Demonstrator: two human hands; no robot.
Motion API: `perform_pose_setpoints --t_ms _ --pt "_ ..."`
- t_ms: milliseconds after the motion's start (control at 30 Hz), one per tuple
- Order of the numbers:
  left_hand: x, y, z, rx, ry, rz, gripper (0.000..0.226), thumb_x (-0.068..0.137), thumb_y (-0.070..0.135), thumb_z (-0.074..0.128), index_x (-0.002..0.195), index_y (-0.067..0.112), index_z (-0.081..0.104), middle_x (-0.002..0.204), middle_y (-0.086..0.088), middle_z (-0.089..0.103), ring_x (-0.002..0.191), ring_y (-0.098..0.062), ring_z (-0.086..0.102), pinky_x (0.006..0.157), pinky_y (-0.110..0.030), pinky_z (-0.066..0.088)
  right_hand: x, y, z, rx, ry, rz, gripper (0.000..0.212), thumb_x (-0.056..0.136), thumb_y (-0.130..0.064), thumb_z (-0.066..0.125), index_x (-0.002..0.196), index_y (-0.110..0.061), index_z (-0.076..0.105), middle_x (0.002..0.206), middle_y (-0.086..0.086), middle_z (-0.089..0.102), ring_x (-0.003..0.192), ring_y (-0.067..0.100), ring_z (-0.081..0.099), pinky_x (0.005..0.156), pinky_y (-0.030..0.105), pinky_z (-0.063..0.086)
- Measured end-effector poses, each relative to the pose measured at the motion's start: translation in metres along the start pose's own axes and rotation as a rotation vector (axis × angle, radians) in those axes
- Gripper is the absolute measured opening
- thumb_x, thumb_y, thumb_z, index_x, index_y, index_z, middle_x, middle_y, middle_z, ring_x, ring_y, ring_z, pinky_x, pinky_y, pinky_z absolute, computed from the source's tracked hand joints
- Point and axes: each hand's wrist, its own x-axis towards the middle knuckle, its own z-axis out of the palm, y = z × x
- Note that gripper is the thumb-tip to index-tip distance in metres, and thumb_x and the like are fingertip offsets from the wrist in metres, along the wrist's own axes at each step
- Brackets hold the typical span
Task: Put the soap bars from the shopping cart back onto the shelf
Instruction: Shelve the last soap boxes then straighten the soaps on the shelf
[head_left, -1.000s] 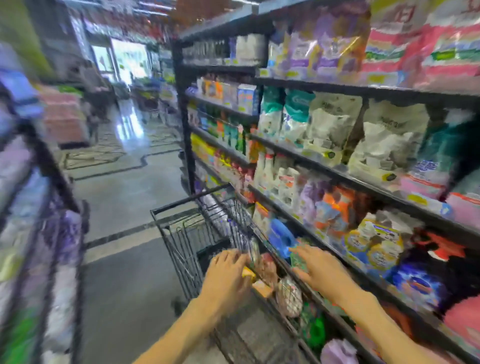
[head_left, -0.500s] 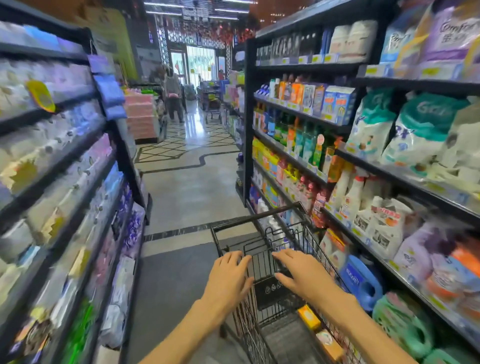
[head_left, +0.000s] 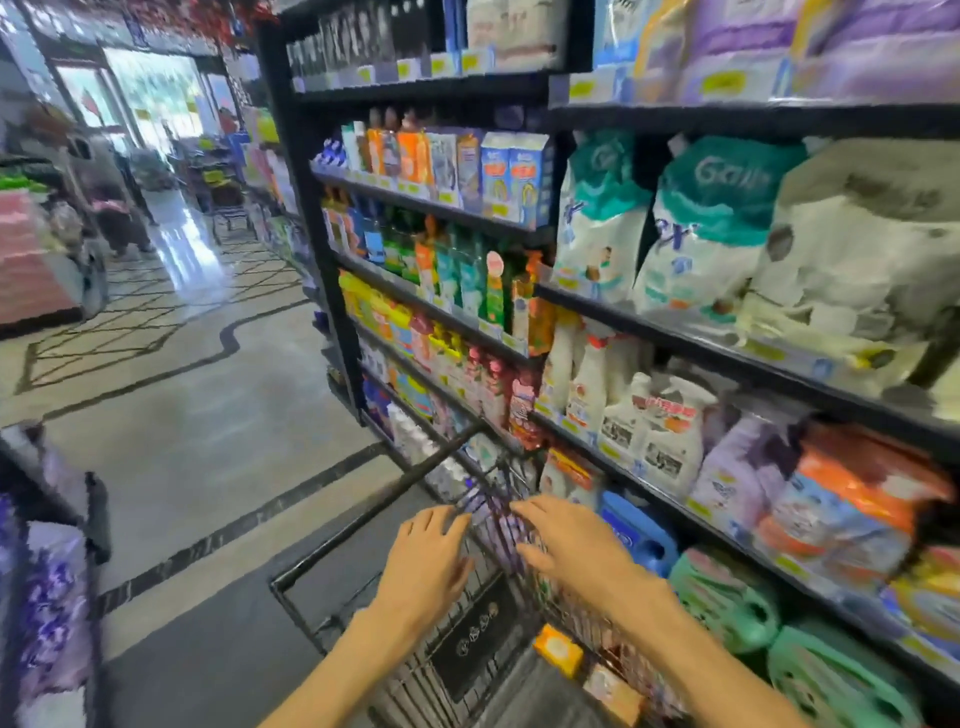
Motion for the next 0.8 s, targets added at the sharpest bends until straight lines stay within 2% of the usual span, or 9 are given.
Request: perform_pose_setpoints --t_ms 133,367,433,500,600,700,800 --pt "0.067 0.020 0.037 -0.039 -0.083 0.224 0.053 0.097 0.045 0.048 0.143 0.020 0.042 0.140 -0.006 0.048 0.128 -0.031 0.044 0.102 -0.043 0.042 -0.004 0.050 0.019 0.027 0.005 0.244 0.058 0.095 -0.046 0.053 0.148 -0.029 0.037 0.147 -0.006 0.045 0.132 0.019 0.045 0.103 0.040 0.043" --pt "0.135 0.050 0.113 -0.115 -0.267 0.526 0.050 0.092 0.043 0.053 0.137 0.020 0.049 0.129 -0.005 0.055 0.118 -0.029 0.053 0.098 -0.044 0.047 -0.044 0.089 0.053 0.068 0.028 0.600 0.053 0.095 -0.041 0.055 0.144 -0.022 0.044 0.138 0.000 0.054 0.129 0.025 0.048 0.106 0.040 0.039" --pt "0.140 0.054 0.140 -0.103 -0.319 0.588 0.050 0.089 0.043 0.058 0.132 0.019 0.053 0.122 -0.005 0.057 0.110 -0.029 0.057 0.091 -0.042 0.050 -0.054 0.093 0.075 0.101 0.040 0.653 0.051 0.093 -0.039 0.057 0.140 -0.020 0.049 0.132 0.001 0.058 0.123 0.025 0.054 0.100 0.040 0.045" --pt "0.139 0.058 0.170 -0.093 -0.390 0.623 0.046 0.088 0.042 0.059 0.128 0.019 0.055 0.119 -0.005 0.057 0.107 -0.029 0.058 0.087 -0.042 0.051 -0.061 0.100 0.106 0.107 -0.010 0.702 0.050 0.091 -0.039 0.059 0.138 -0.021 0.052 0.129 0.001 0.060 0.117 0.025 0.058 0.093 0.039 0.050" --pt "0.130 0.061 0.220 -0.065 -0.480 0.628 0.045 0.090 0.041 0.057 0.129 0.020 0.053 0.125 -0.007 0.056 0.114 -0.030 0.056 0.092 -0.043 0.049 -0.064 0.107 0.157 0.125 -0.119 0.738 0.053 0.095 -0.040 0.054 0.144 -0.023 0.043 0.139 0.000 0.053 0.125 0.023 0.052 0.099 0.038 0.046" --pt "0.121 0.059 0.283 -0.022 -0.597 0.621 0.048 0.096 0.037 0.048 0.140 0.022 0.041 0.139 -0.007 0.046 0.127 -0.030 0.046 0.104 -0.043 0.039 -0.068 0.111 0.216 0.171 -0.176 0.754 0.051 0.099 -0.039 0.046 0.146 -0.023 0.038 0.143 0.000 0.047 0.131 0.022 0.046 0.102 0.035 0.040" --pt "0.113 0.061 0.339 0.068 -0.705 0.627 0.060 0.092 0.030 0.058 0.146 0.021 0.032 0.145 -0.007 0.039 0.132 -0.029 0.039 0.103 -0.040 0.036 -0.073 0.118 0.278 0.233 -0.259 0.765 0.050 0.101 -0.039 0.042 0.148 -0.024 0.033 0.147 -0.001 0.042 0.133 0.021 0.041 0.105 0.034 0.038"
